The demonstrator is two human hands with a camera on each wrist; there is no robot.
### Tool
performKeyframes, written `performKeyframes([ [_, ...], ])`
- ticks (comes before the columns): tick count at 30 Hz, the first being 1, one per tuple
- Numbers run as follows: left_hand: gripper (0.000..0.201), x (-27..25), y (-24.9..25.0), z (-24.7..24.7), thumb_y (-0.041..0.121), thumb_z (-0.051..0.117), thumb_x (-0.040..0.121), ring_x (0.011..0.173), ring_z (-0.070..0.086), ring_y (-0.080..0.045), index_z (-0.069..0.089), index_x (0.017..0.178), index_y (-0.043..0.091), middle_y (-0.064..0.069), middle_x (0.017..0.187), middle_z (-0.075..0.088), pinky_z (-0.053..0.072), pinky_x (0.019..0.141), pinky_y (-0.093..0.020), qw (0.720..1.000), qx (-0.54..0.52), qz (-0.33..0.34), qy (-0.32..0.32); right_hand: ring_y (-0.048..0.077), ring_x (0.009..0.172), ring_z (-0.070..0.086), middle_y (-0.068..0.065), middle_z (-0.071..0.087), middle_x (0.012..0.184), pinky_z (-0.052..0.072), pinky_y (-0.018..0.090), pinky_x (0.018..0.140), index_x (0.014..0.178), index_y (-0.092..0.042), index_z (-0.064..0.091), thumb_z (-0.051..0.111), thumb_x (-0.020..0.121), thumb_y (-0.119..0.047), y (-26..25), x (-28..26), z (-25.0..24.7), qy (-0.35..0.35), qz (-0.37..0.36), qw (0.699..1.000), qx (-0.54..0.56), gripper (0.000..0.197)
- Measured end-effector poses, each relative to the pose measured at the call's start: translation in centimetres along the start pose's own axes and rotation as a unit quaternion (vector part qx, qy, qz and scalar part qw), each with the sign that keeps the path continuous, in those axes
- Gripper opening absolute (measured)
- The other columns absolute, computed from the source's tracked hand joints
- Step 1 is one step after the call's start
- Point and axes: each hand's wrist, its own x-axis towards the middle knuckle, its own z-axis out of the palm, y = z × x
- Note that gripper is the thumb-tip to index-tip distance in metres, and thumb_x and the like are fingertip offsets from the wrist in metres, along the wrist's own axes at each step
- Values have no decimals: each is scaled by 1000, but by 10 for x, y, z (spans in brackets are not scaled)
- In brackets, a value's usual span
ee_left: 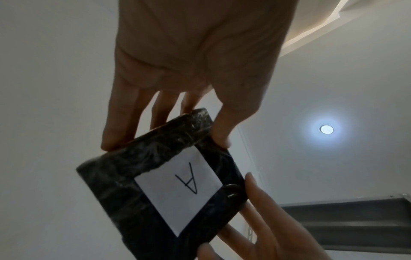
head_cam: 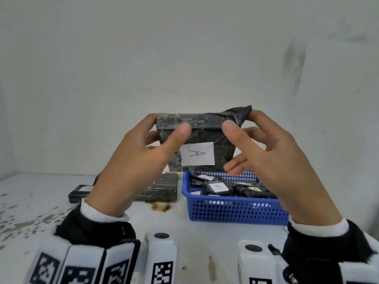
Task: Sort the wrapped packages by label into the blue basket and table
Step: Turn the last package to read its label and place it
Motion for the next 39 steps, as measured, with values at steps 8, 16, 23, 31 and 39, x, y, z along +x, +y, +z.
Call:
performKeyframes([
  [8, 16, -2, 3, 4, 45, 54, 92, 100, 66, -11, 62, 103, 36, 10, 98, 72, 47, 99, -46, 1000, -18, 16, 6, 22, 62, 73, -8, 71, 98, 62, 42, 75, 99, -38, 70, 66, 72, -60, 2, -1, 6, -4, -16, 1000, -1, 35],
  [16, 33, -2, 0, 8, 62, 62, 79, 90, 66, -8, 56, 97, 36, 16, 86, 69, 49, 97, -46, 999, -33, 11, -10, 42, 70, 67, -18, 71, 95, 59, 53, 78, 93, -43, 68, 64, 75, -62, -3, -4, 7, 6, -35, 999, -18, 27],
  [23, 34, -1, -1, 8, 60, 55, 74, 90, 64, -6, 54, 96, 34, 19, 82, 66, 48, 99, -45, 999, -39, 13, 2, 26, 64, 71, -12, 74, 95, 61, 40, 71, 93, -37, 73, 63, 74, -59, 0, -2, 6, 4, -33, 999, 8, 31],
  [31, 30, 1, -3, 10, 62, 41, 82, 97, 61, -31, 56, 92, 38, 1, 89, 58, 44, 103, -52, 999, -42, 29, 18, 21, 66, 73, -9, 74, 91, 60, 38, 77, 92, -30, 71, 62, 86, -52, 0, -1, 4, 4, -23, 1000, 0, 24],
  [39, 26, -3, 2, 18, 56, 46, 89, 95, 65, -26, 50, 102, 34, 17, 75, 68, 48, 99, -39, 999, -35, 9, 6, 6, 67, 68, -5, 68, 106, 47, 11, 65, 92, -36, 70, 75, 78, -47, 2, -3, 6, 5, -42, 999, -10, 18],
])
